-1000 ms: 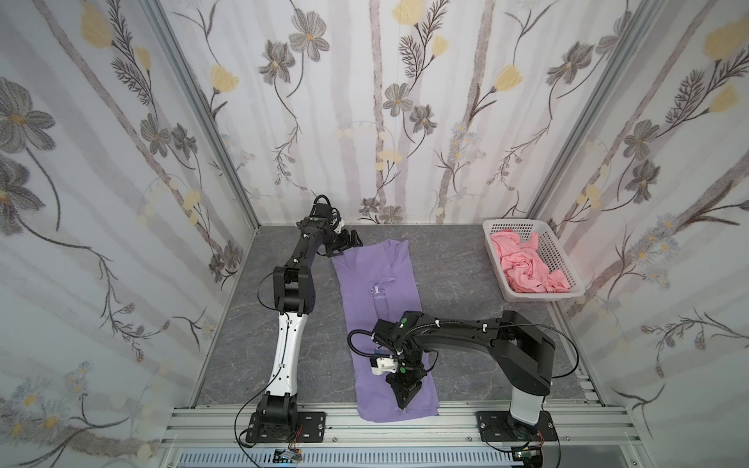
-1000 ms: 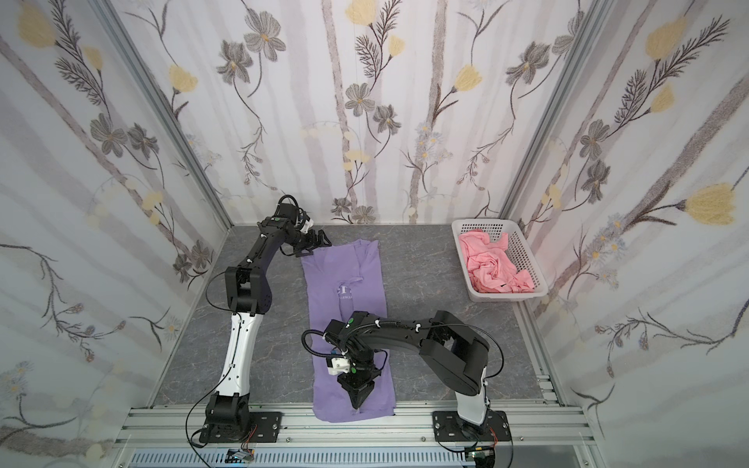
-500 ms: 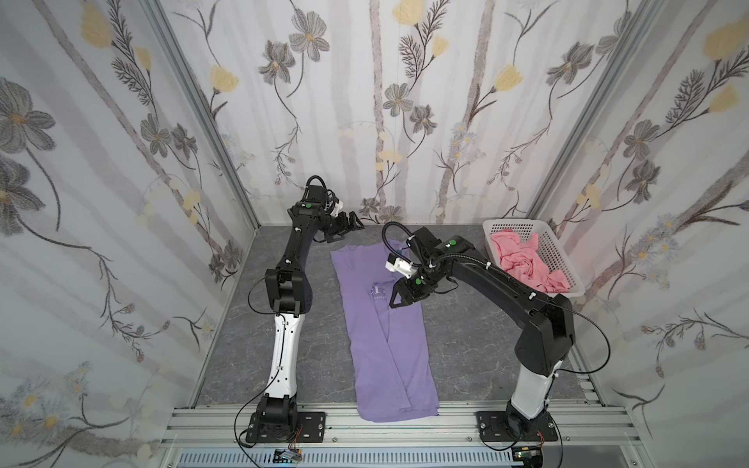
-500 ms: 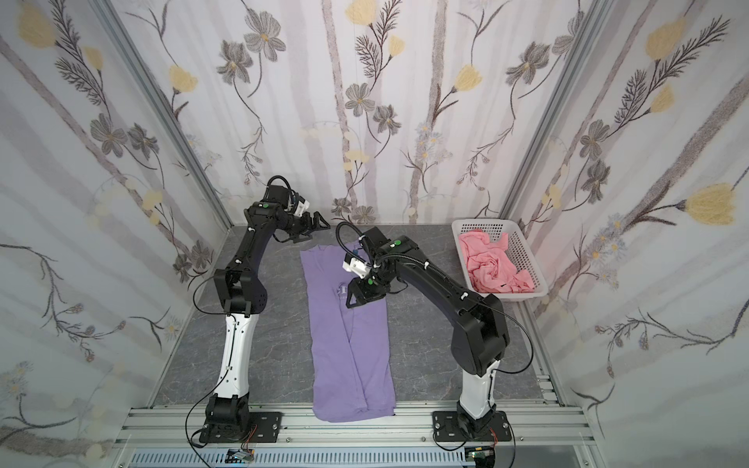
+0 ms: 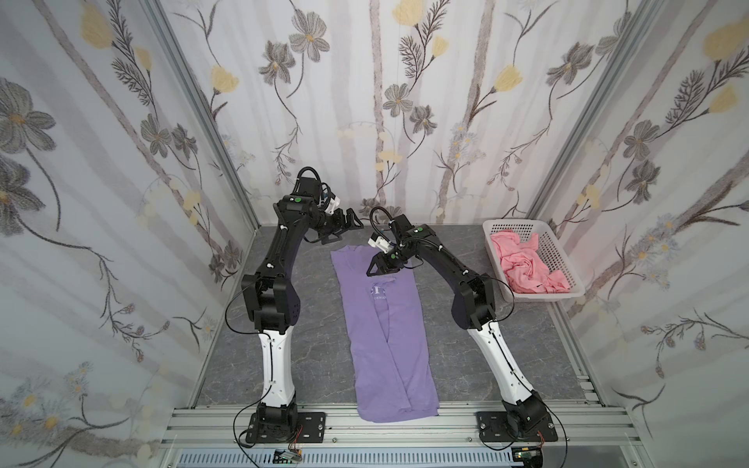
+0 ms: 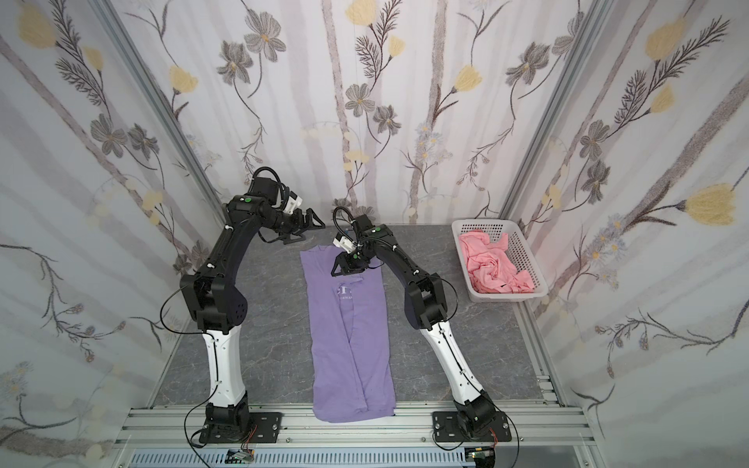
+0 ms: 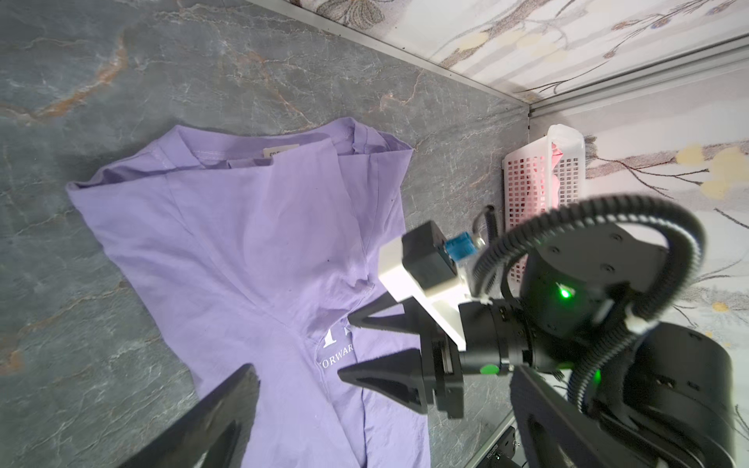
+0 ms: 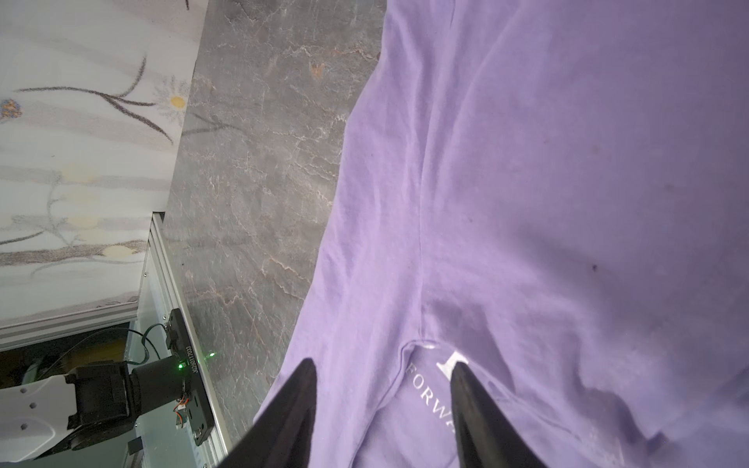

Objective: Fold and stack t-shirts
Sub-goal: Move the T-shirt to the center of the board.

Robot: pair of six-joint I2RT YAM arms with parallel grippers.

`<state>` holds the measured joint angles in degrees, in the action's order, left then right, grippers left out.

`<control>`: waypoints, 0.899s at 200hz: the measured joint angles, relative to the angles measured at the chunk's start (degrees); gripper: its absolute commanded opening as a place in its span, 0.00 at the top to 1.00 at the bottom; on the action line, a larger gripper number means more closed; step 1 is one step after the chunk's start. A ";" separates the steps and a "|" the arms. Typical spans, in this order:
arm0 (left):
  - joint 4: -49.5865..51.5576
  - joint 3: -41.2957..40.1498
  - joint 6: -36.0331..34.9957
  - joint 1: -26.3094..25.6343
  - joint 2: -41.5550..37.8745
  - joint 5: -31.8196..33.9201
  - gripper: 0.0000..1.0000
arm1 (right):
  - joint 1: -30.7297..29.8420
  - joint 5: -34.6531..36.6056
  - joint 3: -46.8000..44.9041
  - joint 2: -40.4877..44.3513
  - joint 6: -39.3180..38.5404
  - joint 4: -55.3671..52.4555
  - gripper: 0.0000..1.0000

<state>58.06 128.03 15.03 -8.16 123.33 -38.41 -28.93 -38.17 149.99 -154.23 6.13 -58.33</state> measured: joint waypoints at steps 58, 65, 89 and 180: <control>-1.31 -7.41 0.00 -0.35 -4.48 1.77 0.00 | 3.48 -3.34 2.58 -6.23 3.04 0.04 0.47; -1.38 -7.65 0.00 -0.37 -4.50 1.81 0.00 | 3.96 -3.32 3.19 -6.47 3.56 0.04 0.47; -1.38 -8.31 0.00 -0.52 -4.48 2.16 0.00 | 6.27 -1.64 5.88 -7.52 5.33 0.20 0.47; -2.99 -12.72 -0.74 -2.36 -4.72 2.43 0.00 | 11.43 2.58 10.34 -7.91 11.89 5.29 0.46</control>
<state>55.07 115.31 14.28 -10.52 118.61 -35.99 -17.50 -35.59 160.33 -162.15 18.02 -53.04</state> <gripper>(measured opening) 0.997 0.537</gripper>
